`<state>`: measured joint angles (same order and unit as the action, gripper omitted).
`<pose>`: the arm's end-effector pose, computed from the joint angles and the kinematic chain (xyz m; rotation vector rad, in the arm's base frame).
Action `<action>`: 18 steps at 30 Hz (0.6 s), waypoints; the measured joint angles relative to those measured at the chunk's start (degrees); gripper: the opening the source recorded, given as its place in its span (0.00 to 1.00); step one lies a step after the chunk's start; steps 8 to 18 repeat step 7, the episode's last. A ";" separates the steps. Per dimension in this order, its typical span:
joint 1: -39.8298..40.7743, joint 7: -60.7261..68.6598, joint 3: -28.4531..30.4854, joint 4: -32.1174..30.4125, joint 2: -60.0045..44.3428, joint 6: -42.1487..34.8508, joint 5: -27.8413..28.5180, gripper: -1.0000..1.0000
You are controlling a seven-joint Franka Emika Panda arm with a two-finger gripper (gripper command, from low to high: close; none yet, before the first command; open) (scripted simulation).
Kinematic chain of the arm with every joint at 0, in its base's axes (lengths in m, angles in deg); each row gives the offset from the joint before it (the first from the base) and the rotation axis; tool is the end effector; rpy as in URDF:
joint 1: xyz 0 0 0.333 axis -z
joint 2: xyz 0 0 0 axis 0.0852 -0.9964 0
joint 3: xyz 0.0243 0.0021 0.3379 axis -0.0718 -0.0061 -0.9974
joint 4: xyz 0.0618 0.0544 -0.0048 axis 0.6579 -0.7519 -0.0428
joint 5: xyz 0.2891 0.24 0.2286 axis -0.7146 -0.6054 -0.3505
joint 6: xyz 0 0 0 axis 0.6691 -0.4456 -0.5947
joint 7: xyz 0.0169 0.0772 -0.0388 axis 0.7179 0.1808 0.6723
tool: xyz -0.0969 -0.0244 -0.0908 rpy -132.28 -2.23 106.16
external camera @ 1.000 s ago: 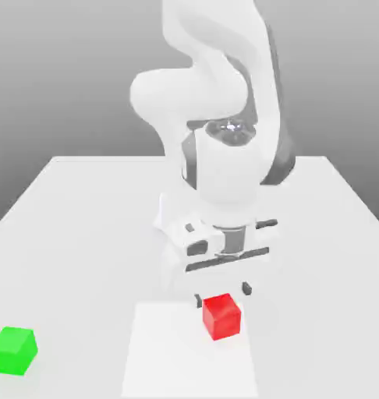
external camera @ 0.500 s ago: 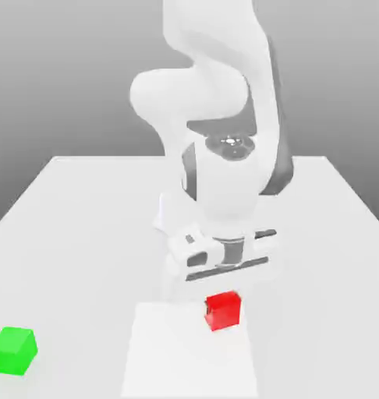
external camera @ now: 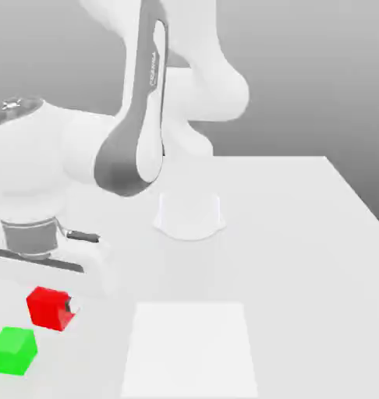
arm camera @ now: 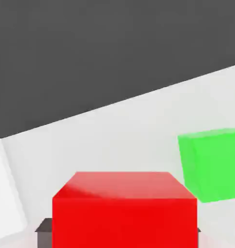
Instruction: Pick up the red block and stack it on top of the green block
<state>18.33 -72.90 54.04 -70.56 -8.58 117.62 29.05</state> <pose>0.4532 -0.2813 0.1848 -2.5599 1.8149 0.0024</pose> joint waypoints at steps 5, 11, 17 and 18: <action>3.11 2.93 -2.05 1.77 -7.46 5.37 -4.56 1.00; 3.11 2.93 -2.05 1.77 -7.46 5.37 -4.56 1.00; 3.11 2.93 -2.05 1.77 -7.46 5.37 -4.56 1.00; 3.11 2.93 -2.05 1.77 -7.46 5.37 -4.56 1.00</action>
